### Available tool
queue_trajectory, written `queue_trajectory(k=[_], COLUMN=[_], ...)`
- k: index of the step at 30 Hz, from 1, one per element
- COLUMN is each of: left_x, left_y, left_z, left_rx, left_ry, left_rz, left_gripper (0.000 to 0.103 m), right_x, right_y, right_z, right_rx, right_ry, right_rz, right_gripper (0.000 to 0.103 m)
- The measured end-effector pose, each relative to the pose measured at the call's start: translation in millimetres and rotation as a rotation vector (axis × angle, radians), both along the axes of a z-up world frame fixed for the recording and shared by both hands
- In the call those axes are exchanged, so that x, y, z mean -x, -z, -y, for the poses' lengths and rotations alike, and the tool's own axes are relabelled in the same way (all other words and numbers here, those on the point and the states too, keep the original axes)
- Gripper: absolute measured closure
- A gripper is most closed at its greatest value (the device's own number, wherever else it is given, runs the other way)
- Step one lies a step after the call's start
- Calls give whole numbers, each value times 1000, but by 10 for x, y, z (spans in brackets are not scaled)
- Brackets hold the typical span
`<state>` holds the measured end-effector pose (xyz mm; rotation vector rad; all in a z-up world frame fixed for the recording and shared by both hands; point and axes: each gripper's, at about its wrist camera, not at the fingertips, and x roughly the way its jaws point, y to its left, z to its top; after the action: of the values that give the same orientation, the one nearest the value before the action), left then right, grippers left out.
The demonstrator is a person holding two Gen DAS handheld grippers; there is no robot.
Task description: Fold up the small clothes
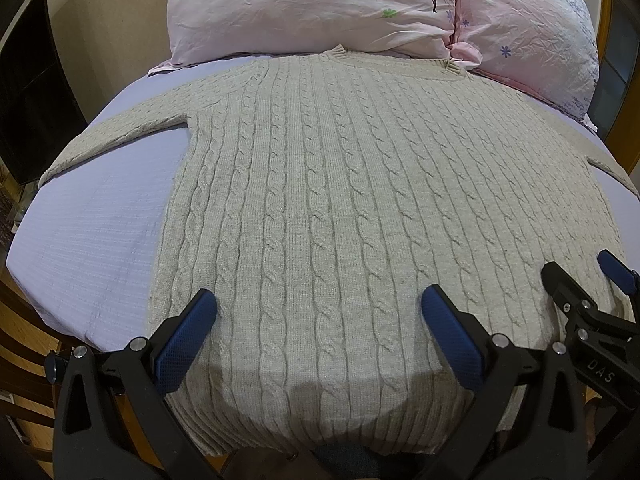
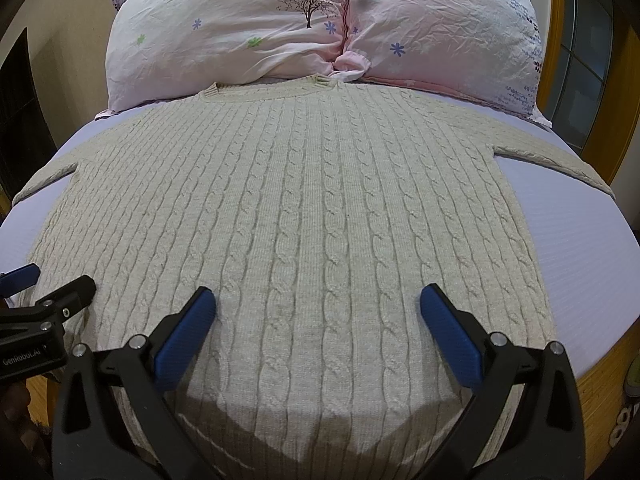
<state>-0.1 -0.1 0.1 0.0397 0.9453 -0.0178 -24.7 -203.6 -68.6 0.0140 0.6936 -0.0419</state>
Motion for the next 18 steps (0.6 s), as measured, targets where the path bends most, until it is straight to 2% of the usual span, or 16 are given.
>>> queue_trajectory(k=[18], left_x=[0], left_y=[0], left_z=[0], left_rx=[-1], left_ry=[0], left_rz=[0], left_gripper=[1], right_x=[23], right_y=[-3], right_z=[17], right_rx=[-1], right_ry=[2], right_rz=[6], right_gripper=[2])
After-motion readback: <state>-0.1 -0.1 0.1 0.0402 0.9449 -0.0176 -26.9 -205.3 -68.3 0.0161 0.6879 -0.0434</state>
